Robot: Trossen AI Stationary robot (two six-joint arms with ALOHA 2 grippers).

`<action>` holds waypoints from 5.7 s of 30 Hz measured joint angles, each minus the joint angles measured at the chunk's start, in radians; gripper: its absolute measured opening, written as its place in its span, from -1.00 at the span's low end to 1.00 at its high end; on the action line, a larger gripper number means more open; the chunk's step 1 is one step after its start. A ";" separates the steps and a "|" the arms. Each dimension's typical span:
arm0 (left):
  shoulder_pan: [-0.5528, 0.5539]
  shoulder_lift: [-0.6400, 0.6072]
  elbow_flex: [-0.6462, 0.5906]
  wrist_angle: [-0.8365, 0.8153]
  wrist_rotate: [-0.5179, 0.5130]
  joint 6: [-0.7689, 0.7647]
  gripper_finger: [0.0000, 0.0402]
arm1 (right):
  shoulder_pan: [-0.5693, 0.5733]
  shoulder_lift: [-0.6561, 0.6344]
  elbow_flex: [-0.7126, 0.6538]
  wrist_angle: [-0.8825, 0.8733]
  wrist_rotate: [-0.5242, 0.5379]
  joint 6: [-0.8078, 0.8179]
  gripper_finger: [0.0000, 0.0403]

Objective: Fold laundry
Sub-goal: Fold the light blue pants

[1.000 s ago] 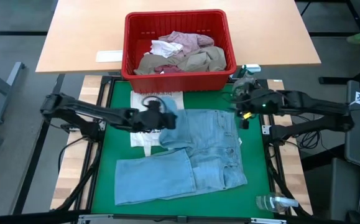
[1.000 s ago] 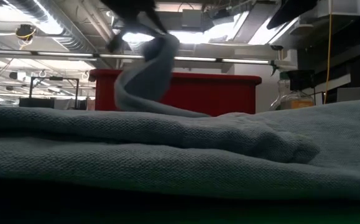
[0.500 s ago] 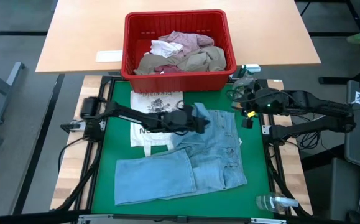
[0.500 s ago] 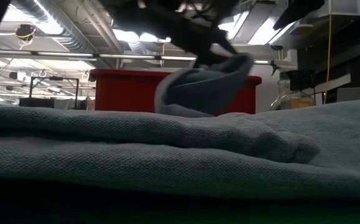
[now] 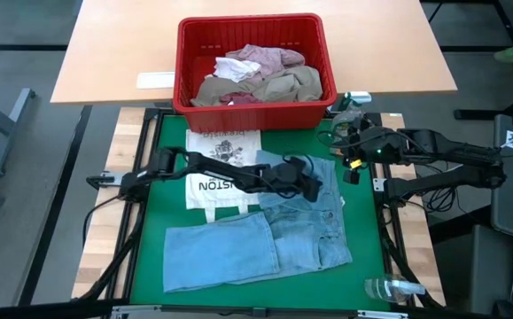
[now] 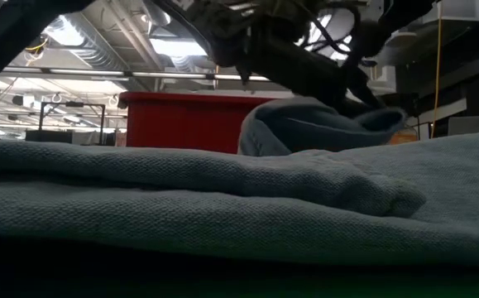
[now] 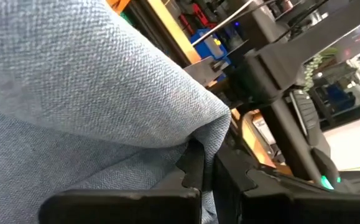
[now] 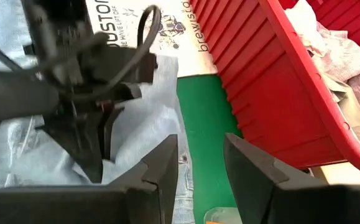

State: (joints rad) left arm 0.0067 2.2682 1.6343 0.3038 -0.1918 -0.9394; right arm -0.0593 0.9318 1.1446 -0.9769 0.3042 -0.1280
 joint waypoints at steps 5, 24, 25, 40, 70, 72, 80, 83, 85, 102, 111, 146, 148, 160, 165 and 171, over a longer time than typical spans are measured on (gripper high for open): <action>-0.007 0.072 0.048 0.005 0.001 0.001 -0.95 | 0.000 0.000 0.000 0.000 0.000 0.000 -0.36; -0.022 0.117 0.057 0.051 -0.094 0.112 -0.54 | 0.000 0.000 0.000 0.001 0.000 0.000 -0.36; -0.022 0.117 0.057 0.049 -0.097 0.113 -0.49 | 0.000 0.000 0.000 0.001 0.000 0.000 -0.36; 0.063 0.015 0.057 -0.020 0.109 0.447 -0.20 | 0.000 -0.001 -0.034 -0.041 -0.104 0.103 -0.36; -0.036 -0.178 0.056 -0.923 0.149 0.532 -0.52 | 0.001 0.220 -0.510 0.459 -0.510 0.236 -0.36; -0.043 -0.177 0.056 -0.924 0.148 0.532 -0.52 | 0.001 0.232 -0.510 0.395 -0.530 0.228 -0.36; -0.076 -0.177 0.016 -0.913 0.145 0.531 -0.52 | 0.001 0.216 -0.508 0.253 -0.629 0.229 -0.36; -0.085 -0.177 -0.003 -0.911 0.145 0.531 -0.52 | 0.001 0.218 -0.508 0.243 -0.666 0.229 -0.36; -0.091 -0.177 -0.011 -0.912 0.145 0.531 -0.52 | 0.001 0.217 -0.508 0.242 -0.675 0.229 -0.36; -0.101 -0.176 -0.051 -0.861 0.153 0.533 -0.52 | 0.000 0.214 -0.290 -0.260 -0.633 0.347 -0.36; -0.106 -0.176 -0.051 -0.834 0.126 0.533 -0.52 | 0.000 0.219 -0.303 -0.222 -0.401 0.592 -0.36; -0.128 -0.176 -0.051 -0.833 0.048 0.584 -0.52 | 0.160 0.187 -0.449 0.088 -0.376 0.989 -0.36; -0.128 -0.176 -0.051 -0.833 0.047 0.584 -0.52 | 0.124 0.162 -0.447 0.051 -0.333 0.985 -0.36; -0.128 -0.176 -0.051 -0.826 0.047 0.584 -0.52 | -0.036 0.061 -0.609 0.112 -0.322 1.091 -0.36; -0.131 -0.176 -0.051 -0.825 0.046 0.584 -0.52 | -0.040 0.061 -0.664 0.219 -0.388 1.125 -0.36; -0.131 -0.176 -0.051 -0.823 0.045 0.585 -0.52 | -0.040 0.071 -0.693 0.232 -0.360 1.146 -0.36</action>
State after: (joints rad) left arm -0.1246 2.0926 1.5829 -0.5188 -0.1471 -0.3548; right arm -0.0994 1.0023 0.4518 -0.7449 -0.0560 1.0181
